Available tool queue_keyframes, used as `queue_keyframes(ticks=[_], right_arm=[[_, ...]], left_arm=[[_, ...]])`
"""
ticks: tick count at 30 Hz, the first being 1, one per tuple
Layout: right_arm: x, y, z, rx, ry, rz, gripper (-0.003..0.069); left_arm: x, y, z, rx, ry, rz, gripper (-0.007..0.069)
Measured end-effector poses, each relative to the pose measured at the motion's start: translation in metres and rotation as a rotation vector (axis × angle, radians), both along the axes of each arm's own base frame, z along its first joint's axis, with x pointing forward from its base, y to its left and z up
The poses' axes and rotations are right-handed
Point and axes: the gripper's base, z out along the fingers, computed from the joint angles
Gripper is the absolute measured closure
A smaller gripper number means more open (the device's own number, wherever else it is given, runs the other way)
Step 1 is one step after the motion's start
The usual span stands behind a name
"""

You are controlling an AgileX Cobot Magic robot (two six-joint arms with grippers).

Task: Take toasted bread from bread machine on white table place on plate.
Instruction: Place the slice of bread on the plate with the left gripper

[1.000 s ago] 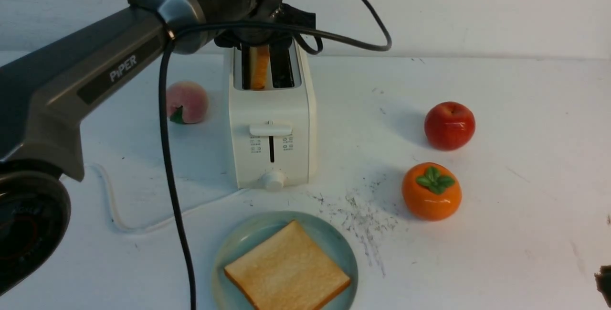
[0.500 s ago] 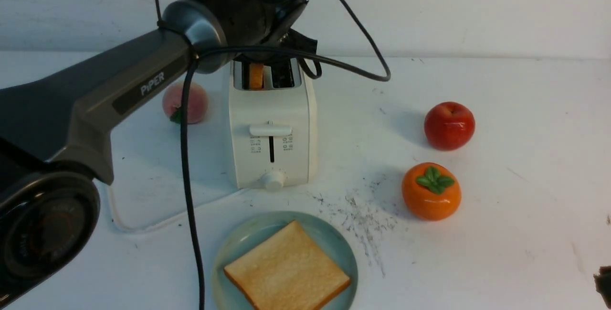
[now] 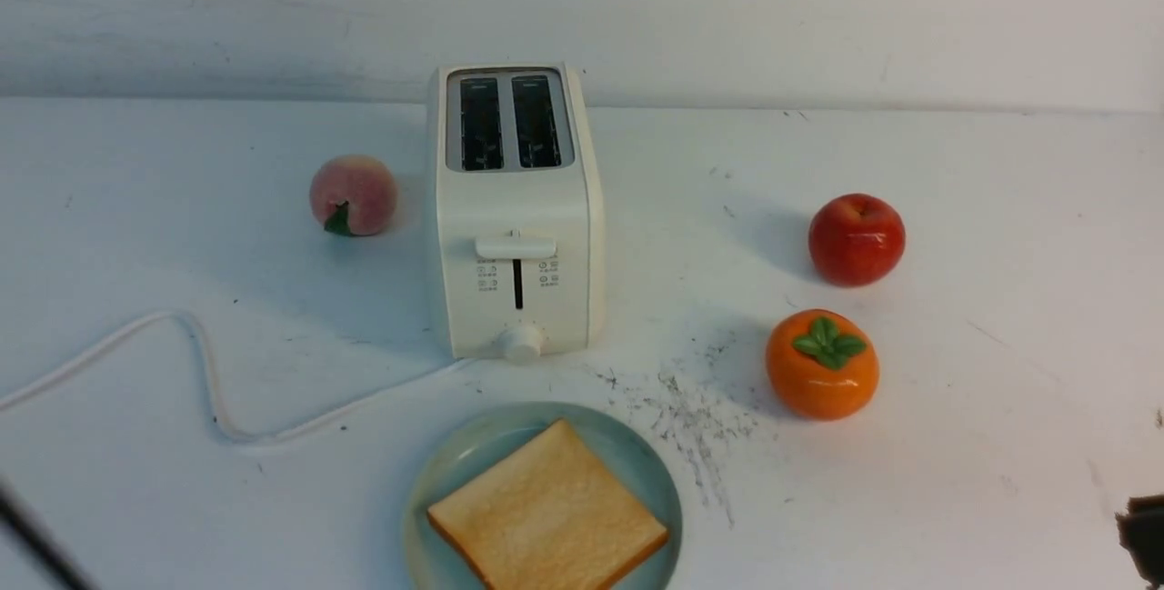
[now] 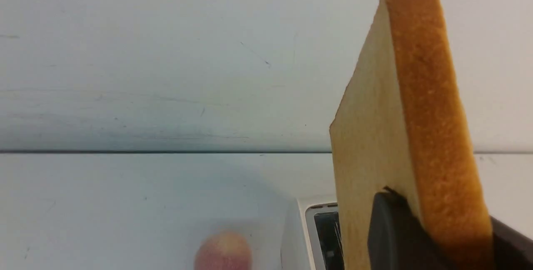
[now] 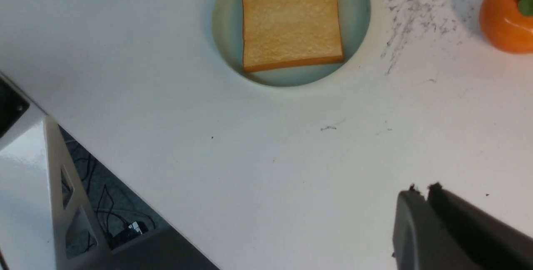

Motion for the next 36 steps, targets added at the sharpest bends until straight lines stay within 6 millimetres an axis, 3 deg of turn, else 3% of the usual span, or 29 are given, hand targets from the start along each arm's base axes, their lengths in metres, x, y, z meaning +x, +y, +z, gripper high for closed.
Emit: queue_keyframes(ticks=[2,5,8,10,14,20,29,36], right_arm=[[0.002,0.000,0.001,0.013,-0.019,-0.007,0.0615],[0.004,0.001,0.004,0.032,-0.046,-0.017,0.0612],[0.006,0.002,0.007,0.060,-0.080,-0.029,0.0608],[0.008,0.003,0.008,0.073,-0.099,-0.036,0.0606],[0.010,0.003,0.010,0.093,-0.127,-0.047,0.0605],[0.010,0.003,0.011,0.094,-0.129,-0.048,0.0596],[0.010,0.003,0.011,0.096,-0.128,-0.047,0.0588],[0.010,0.004,0.011,0.106,-0.126,-0.046,0.0580]], left_arm=[[-0.038,0.020,0.018,-0.065,0.069,0.006,0.0527],[-0.072,0.031,0.016,-0.081,0.197,-0.057,0.0527],[-0.095,0.024,-0.013,-0.110,0.366,-0.217,0.0527],[-0.100,0.012,-0.053,-0.125,0.545,-0.309,0.0527],[-0.101,-0.009,-0.130,-0.182,0.799,-0.420,0.0527],[-0.096,-0.026,-0.212,-0.344,0.861,-0.458,0.0527],[-0.084,-0.030,-0.240,-0.379,0.762,-0.449,0.0527],[-0.060,-0.038,-0.268,-0.365,0.739,-0.385,0.0527]])
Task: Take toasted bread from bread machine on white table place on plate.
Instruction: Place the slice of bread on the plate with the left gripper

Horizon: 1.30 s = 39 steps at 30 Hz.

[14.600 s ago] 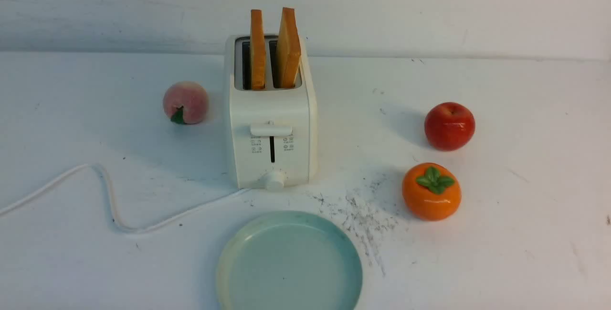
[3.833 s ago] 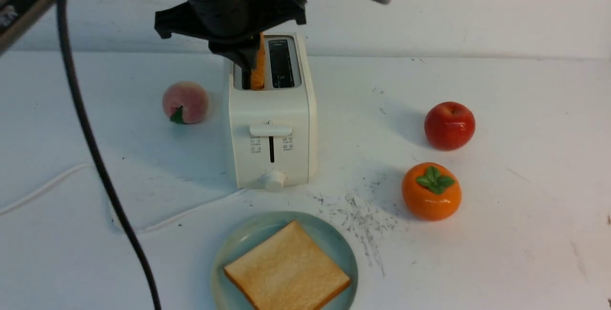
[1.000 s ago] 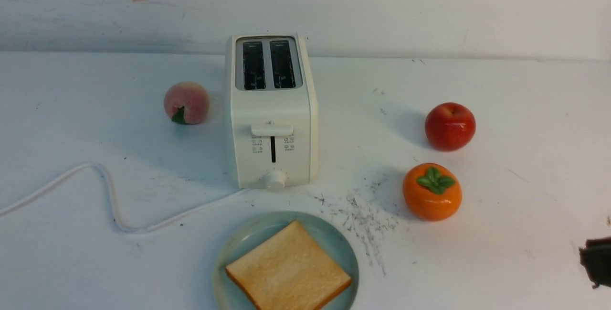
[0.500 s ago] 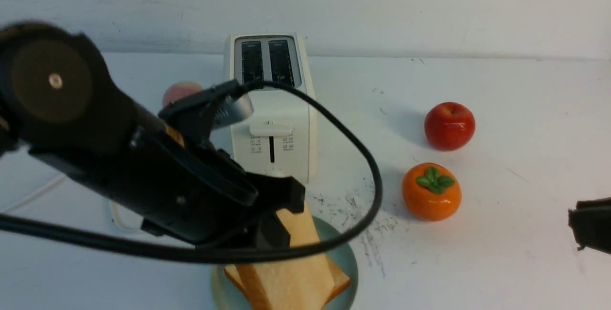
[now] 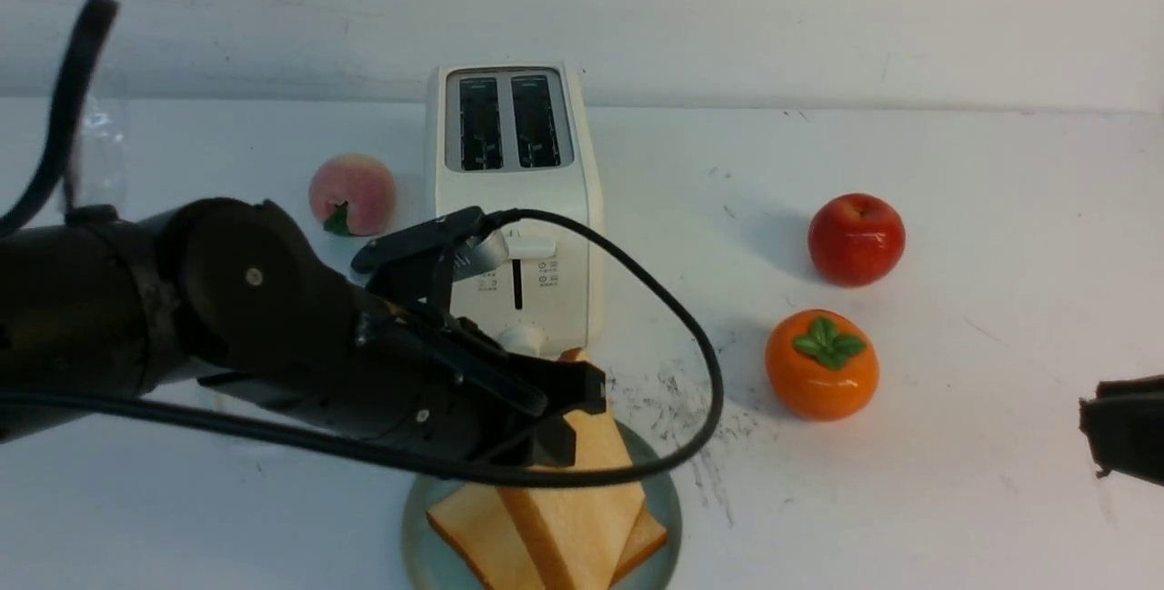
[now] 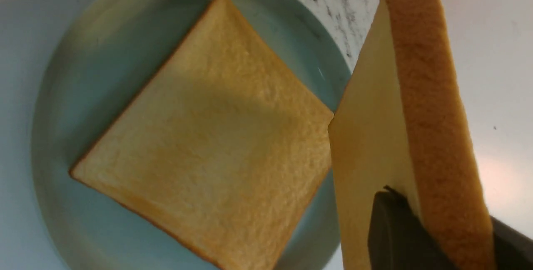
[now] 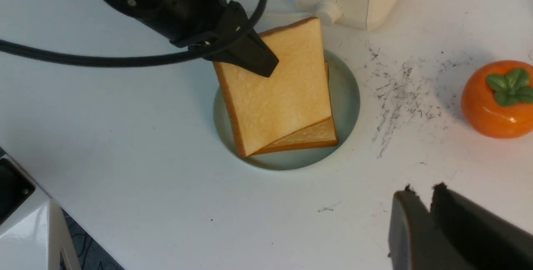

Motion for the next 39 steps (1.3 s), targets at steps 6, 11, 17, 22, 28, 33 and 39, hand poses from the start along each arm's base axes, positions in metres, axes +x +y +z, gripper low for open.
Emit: queue_keyframes(ticks=[6,11,17,22,28,33,39], right_arm=[[0.000,0.000,0.000,0.002,0.001,0.001,0.0573],[0.000,0.000,0.000,0.004,0.001,0.001,0.0565],[0.000,0.000,0.000,0.004,0.001,0.001,0.0559],[0.000,0.000,0.000,0.004,0.001,0.001,0.0554],[-0.001,0.000,-0.001,-0.002,0.010,0.005,0.0552],[-0.002,0.000,-0.002,-0.016,0.030,0.012,0.0546],[-0.003,0.000,-0.003,-0.021,0.037,0.015,0.0541]], left_arm=[[0.004,0.000,-0.001,-0.003,-0.021,0.016,0.0527],[0.001,-0.001,-0.002,0.004,0.007,0.000,0.0527],[-0.002,-0.002,-0.009,0.015,0.067,-0.019,0.0527],[0.002,-0.005,-0.022,0.034,0.109,-0.019,0.0527],[0.004,-0.006,-0.029,0.037,0.134,-0.012,0.0527],[0.005,-0.006,-0.028,0.033,0.122,-0.004,0.0527],[0.010,-0.006,-0.027,0.023,0.080,0.022,0.0460]])
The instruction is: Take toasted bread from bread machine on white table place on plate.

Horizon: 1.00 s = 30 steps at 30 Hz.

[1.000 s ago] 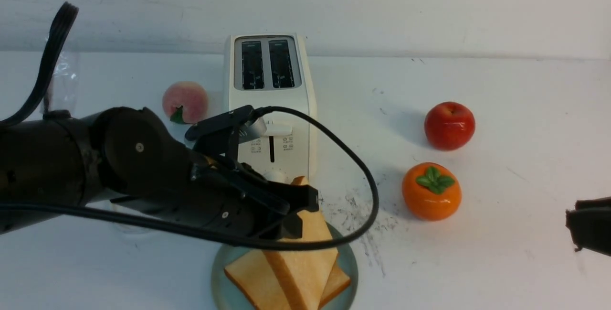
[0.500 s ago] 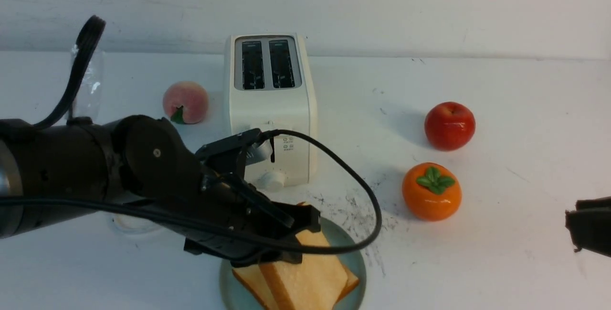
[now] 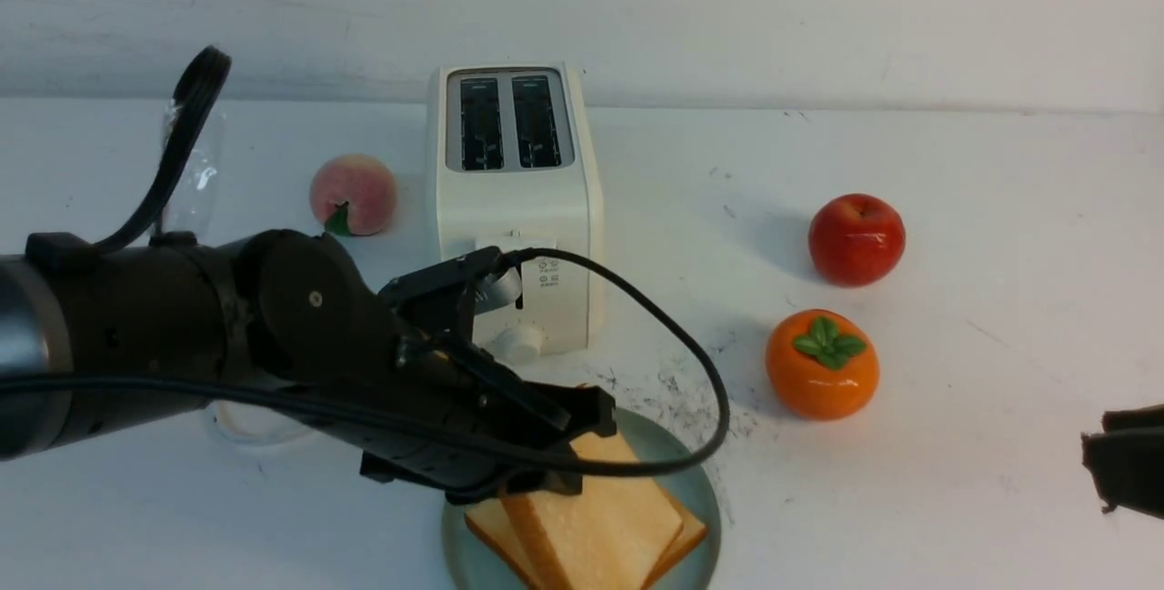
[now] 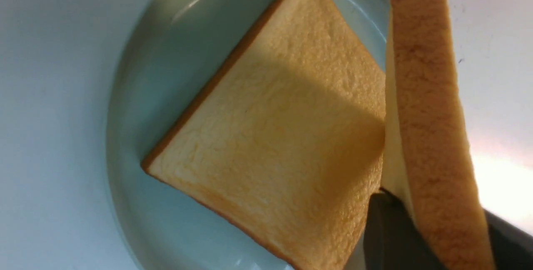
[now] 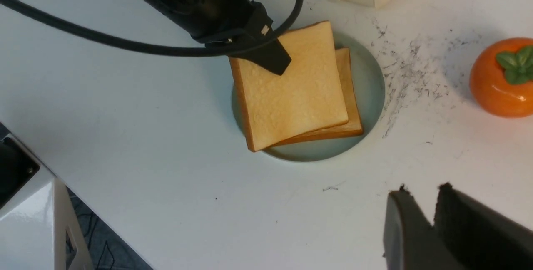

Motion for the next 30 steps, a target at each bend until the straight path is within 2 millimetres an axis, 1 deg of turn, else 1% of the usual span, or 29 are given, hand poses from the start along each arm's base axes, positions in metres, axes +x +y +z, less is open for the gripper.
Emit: queue_keyframes(ticks=[2,5,6,9,14,21,25,28,29,30], right_arm=[[0.000,0.000,0.000,0.002,0.002,0.001,0.0538],[-0.001,0.001,0.000,0.013,0.008,0.006,0.0536],[-0.001,0.002,0.001,0.023,0.013,0.009,0.0533],[-0.002,0.003,0.001,0.044,0.024,0.017,0.0531],[-0.003,0.004,0.002,0.062,0.035,0.025,0.0528],[-0.008,0.007,0.001,0.084,0.084,0.054,0.0524],[-0.008,0.007,0.000,0.078,0.093,0.058,0.0524],[-0.010,0.007,-0.001,0.069,0.107,0.065,0.0520],[-0.010,0.007,-0.001,0.067,0.110,0.066,0.0519],[-0.010,0.006,-0.002,0.061,0.115,0.068,0.0517]], left_arm=[[0.003,0.000,0.001,0.000,-0.030,0.012,0.0405],[0.006,0.001,0.001,0.006,-0.065,0.021,0.0345],[0.008,0.001,0.001,0.010,-0.085,0.026,0.0309],[0.010,0.002,0.002,0.023,-0.117,0.022,0.0246],[0.011,0.005,0.001,0.091,-0.162,-0.031,0.0190],[0.015,0.011,0.000,0.235,-0.282,-0.129,0.0165],[0.016,0.014,-0.001,0.279,-0.300,-0.146,0.0164],[0.016,0.018,-0.003,0.346,-0.297,-0.180,0.0164],[0.016,0.019,-0.002,0.361,-0.293,-0.184,0.0168],[0.016,0.021,0.000,0.385,-0.271,-0.181,0.0188]])
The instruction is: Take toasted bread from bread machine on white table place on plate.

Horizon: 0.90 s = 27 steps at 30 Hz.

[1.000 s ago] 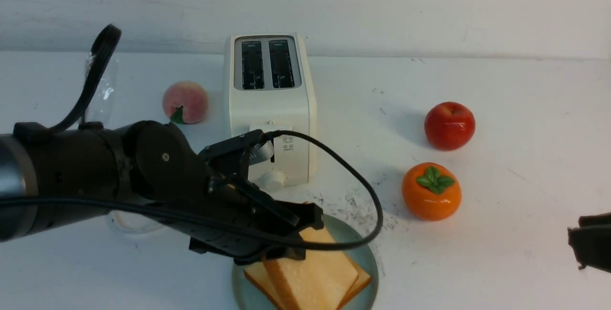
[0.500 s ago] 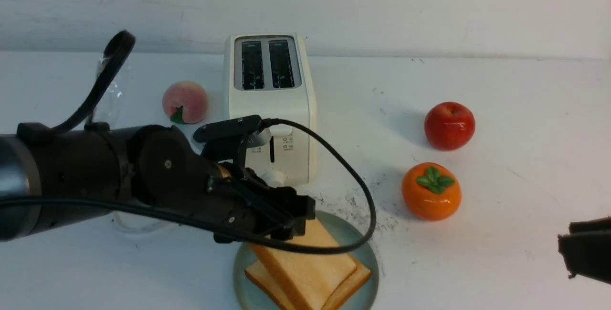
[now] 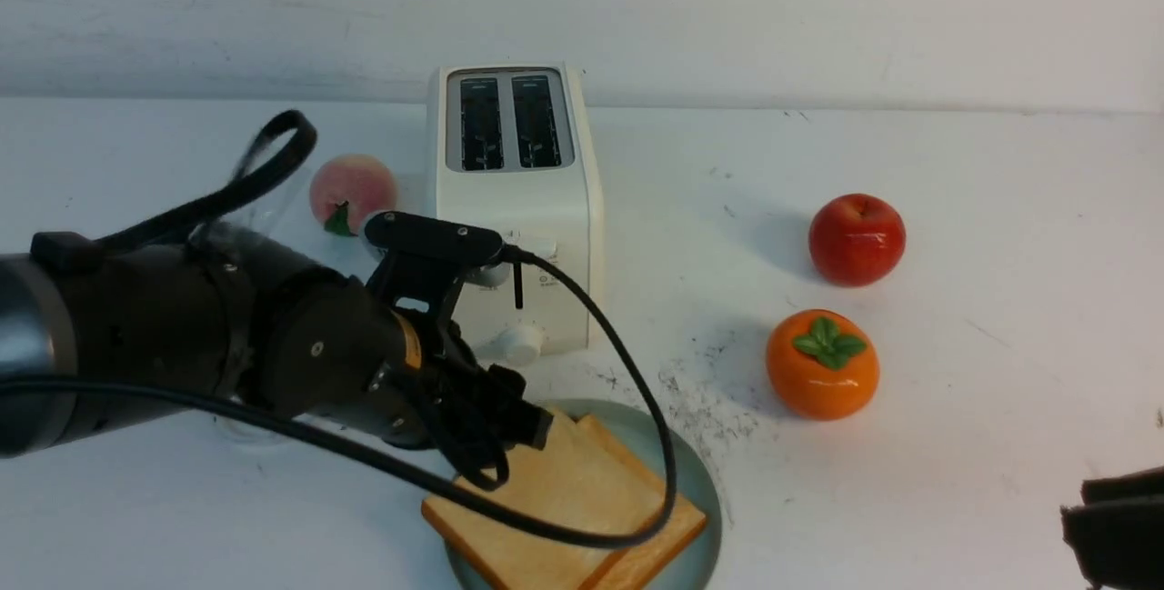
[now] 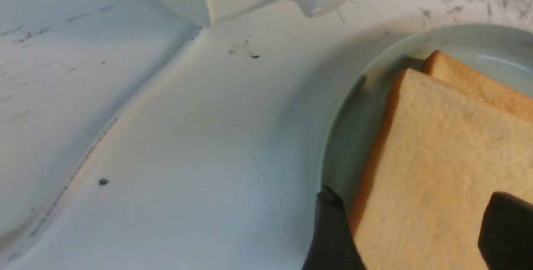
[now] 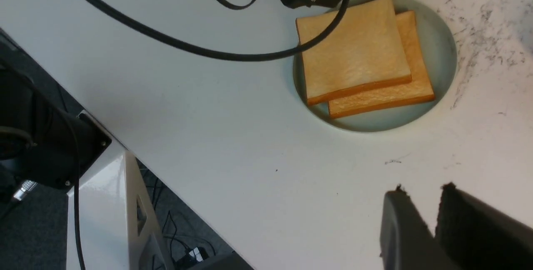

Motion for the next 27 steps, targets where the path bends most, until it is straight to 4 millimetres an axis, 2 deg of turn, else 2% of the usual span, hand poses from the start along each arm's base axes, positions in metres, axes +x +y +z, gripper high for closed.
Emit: queue_keyframes(ticks=[2,4,9,10,11,14,15,16,18,22,25,27], right_arm=[[0.000,-0.001,-0.001,-0.013,-0.005,-0.003,0.0517],[0.002,-0.003,-0.002,-0.048,-0.020,-0.012,0.0517],[-0.001,-0.015,-0.005,-0.134,-0.029,-0.085,0.0517],[-0.002,-0.017,-0.005,-0.140,-0.025,-0.097,0.0517],[-0.008,-0.025,-0.006,-0.165,-0.008,-0.148,0.0523],[-0.026,-0.043,-0.005,-0.182,0.000,-0.259,0.0592],[-0.026,-0.044,-0.005,-0.183,0.001,-0.266,0.0592],[-0.038,-0.054,-0.002,-0.156,-0.034,-0.318,0.0638],[-0.056,-0.069,0.001,-0.108,-0.088,-0.395,0.0673],[-0.092,-0.098,-0.001,0.002,-0.204,-0.530,0.0676],[-0.100,-0.107,-0.013,0.087,-0.267,-0.600,0.0676],[-0.094,-0.104,-0.027,0.143,-0.289,-0.622,0.0676]], left_arm=[[0.000,0.002,0.008,0.013,0.019,0.028,0.0226],[0.000,0.004,0.022,0.029,0.034,0.058,0.0295],[-0.008,0.015,0.083,0.055,0.017,0.109,0.0536],[-0.010,0.016,0.089,0.051,0.014,0.114,0.0557],[-0.016,0.020,0.110,0.033,-0.011,0.126,0.0627],[-0.030,0.027,0.136,-0.039,-0.058,0.143,0.0638],[-0.030,0.027,0.137,-0.043,-0.058,0.144,0.0638],[-0.034,0.028,0.141,-0.067,-0.061,0.147,0.0638],[-0.036,0.027,0.142,-0.086,-0.048,0.150,0.0638],[-0.039,0.027,0.141,-0.087,-0.019,0.153,0.0638],[-0.039,0.027,0.140,-0.088,-0.010,0.153,0.0638],[-0.039,0.027,0.140,-0.090,-0.008,0.153,0.0638]])
